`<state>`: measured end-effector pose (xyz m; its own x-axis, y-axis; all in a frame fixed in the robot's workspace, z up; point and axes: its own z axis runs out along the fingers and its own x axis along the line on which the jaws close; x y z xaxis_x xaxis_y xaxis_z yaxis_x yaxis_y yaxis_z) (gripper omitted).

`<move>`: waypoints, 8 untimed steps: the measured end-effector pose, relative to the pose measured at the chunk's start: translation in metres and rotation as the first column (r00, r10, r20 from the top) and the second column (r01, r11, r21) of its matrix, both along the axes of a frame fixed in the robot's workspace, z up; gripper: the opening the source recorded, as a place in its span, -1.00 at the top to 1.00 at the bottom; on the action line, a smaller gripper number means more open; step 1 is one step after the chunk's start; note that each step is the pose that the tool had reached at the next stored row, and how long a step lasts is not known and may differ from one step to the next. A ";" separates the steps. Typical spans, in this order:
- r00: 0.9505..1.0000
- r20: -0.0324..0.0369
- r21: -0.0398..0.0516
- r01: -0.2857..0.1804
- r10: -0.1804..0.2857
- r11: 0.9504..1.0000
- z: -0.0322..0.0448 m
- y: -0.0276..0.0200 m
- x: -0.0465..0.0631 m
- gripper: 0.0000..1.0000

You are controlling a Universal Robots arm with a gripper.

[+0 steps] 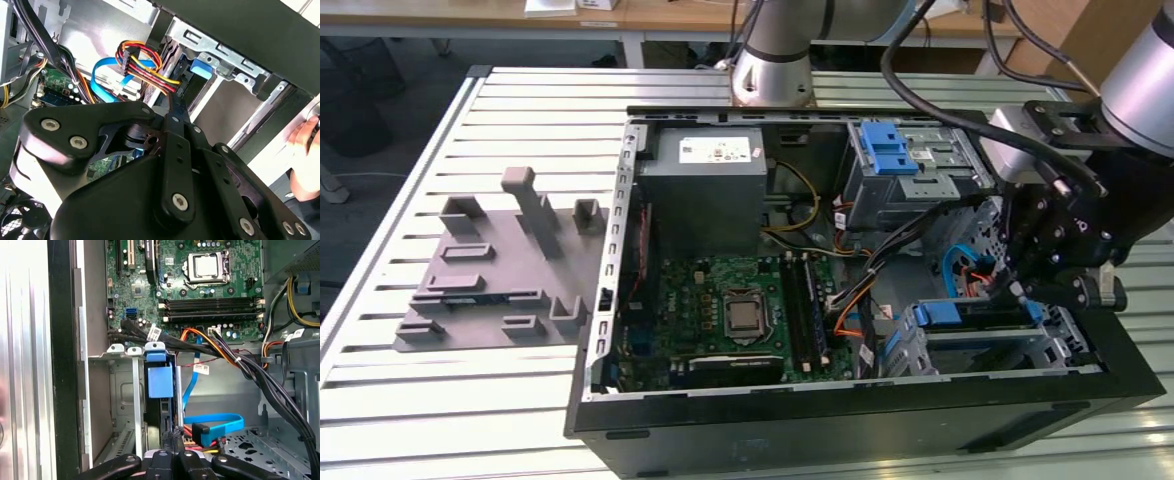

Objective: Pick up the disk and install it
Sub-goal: 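Insert the second disk wire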

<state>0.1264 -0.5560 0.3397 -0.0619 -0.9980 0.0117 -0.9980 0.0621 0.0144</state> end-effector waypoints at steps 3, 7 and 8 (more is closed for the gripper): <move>1.000 0.000 0.000 0.000 0.000 1.000 0.0000 -0.0001 -0.003 0.79; 1.000 0.000 0.000 0.000 0.000 1.000 0.0008 -0.0002 -0.006 0.79; 1.000 0.000 0.000 0.000 0.000 1.000 0.0026 -0.0001 -0.005 0.79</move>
